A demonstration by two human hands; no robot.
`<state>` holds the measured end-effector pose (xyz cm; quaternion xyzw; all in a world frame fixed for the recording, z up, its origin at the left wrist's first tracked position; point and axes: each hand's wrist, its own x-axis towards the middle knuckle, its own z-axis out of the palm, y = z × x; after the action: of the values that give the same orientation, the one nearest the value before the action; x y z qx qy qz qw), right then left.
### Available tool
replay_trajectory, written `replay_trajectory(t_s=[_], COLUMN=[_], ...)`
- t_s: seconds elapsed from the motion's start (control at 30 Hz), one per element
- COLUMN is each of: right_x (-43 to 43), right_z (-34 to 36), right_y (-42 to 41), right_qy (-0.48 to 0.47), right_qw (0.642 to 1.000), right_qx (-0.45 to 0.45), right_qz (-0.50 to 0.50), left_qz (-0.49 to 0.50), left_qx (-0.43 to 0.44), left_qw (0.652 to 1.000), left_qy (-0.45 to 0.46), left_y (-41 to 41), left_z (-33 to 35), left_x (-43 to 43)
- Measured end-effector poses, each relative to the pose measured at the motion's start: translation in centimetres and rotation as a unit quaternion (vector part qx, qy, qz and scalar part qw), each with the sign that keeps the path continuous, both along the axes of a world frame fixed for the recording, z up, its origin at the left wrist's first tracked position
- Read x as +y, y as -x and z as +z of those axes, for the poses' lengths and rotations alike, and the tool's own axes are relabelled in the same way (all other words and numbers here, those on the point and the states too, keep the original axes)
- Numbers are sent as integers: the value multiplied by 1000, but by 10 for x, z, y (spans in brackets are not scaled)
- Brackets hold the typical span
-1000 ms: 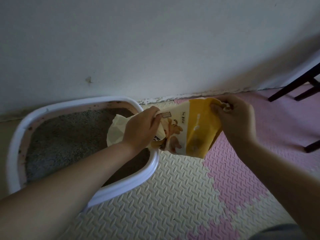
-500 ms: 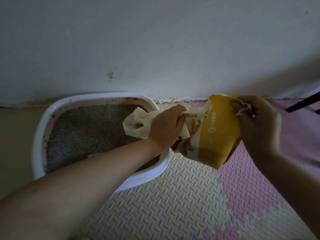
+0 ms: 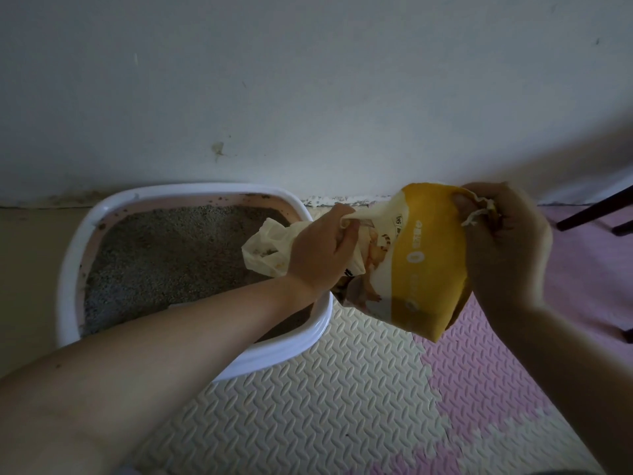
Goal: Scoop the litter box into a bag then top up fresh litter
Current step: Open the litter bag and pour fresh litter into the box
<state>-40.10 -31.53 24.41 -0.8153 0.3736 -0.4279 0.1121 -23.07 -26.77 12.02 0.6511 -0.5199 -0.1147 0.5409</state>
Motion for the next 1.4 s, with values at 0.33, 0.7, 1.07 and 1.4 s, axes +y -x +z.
replay_trajectory(t_s=[0.33, 0.7, 1.07, 1.4], right_x=[6, 8, 10, 5], right_z=[9, 20, 25, 23], right_y=[-6, -12, -16, -16], right_qy=[5, 26, 63, 56], right_qw=[1000, 1000, 998, 998], right_qx=[-6, -5, 0, -7], right_qz=[-1, 9, 29, 7], left_qz=[-18, -8, -54, -85], left_qx=[29, 107, 161, 198], left_qw=[998, 992, 982, 974], left_qy=[-48, -61, -78, -67], left_y=[12, 26, 41, 41], left_z=[-1, 6, 5, 7], left_x=[2, 10, 16, 17])
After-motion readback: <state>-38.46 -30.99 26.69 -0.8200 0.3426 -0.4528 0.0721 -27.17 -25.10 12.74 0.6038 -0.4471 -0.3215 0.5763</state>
